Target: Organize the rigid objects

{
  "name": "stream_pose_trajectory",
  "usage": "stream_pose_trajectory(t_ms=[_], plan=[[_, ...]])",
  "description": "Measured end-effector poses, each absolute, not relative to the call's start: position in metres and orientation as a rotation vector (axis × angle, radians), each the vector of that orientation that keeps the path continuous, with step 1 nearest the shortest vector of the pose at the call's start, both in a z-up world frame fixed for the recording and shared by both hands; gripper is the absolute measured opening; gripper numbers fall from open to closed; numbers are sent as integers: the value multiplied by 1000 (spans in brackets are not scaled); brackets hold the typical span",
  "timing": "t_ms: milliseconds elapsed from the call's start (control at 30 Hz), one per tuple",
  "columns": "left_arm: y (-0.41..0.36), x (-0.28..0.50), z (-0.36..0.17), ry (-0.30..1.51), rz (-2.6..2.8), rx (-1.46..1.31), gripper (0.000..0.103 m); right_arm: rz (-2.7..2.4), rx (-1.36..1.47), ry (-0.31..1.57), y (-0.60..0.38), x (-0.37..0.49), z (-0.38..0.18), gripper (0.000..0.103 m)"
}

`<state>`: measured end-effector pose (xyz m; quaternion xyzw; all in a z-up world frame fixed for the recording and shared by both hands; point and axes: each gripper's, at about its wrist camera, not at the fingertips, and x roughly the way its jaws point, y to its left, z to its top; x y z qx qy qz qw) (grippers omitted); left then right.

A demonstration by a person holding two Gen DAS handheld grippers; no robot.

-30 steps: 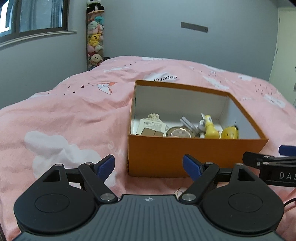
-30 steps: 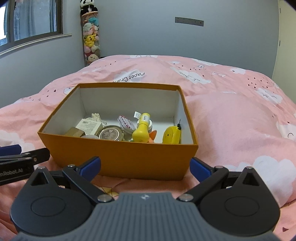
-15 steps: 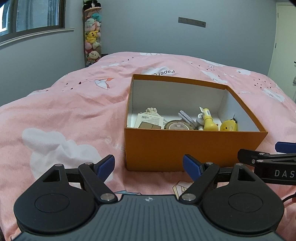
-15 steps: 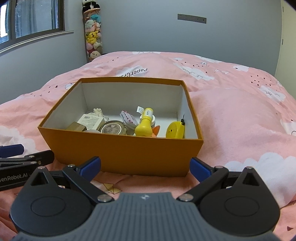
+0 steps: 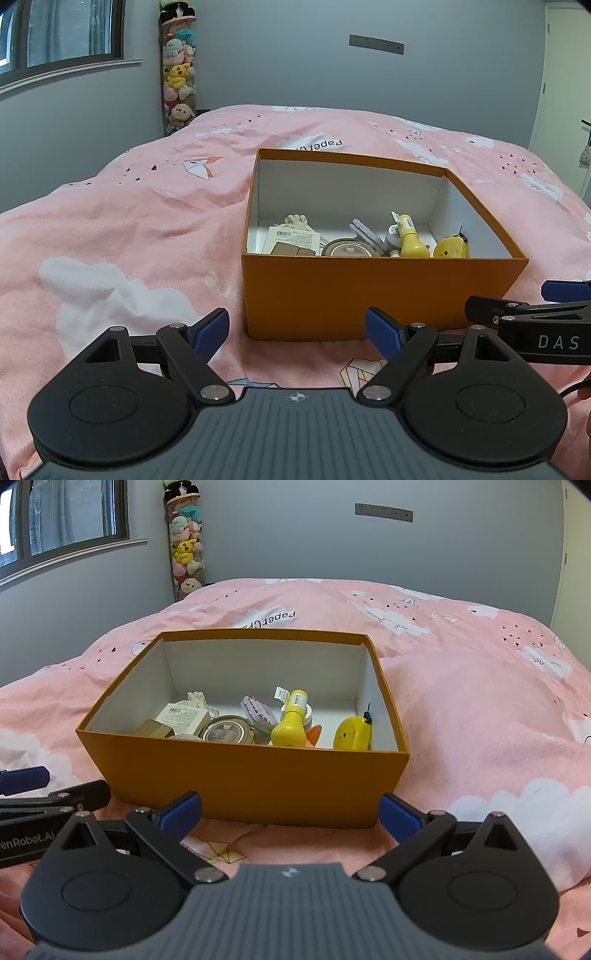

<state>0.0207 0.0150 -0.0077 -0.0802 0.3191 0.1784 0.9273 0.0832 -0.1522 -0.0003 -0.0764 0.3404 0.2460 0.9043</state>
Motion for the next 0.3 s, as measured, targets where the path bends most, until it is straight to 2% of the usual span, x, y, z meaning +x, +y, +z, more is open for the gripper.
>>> stream_pose_trajectory(t_ms=[300], plan=[[14, 20, -7, 649, 360, -161, 97, 509, -162, 705, -150, 82, -1, 100]])
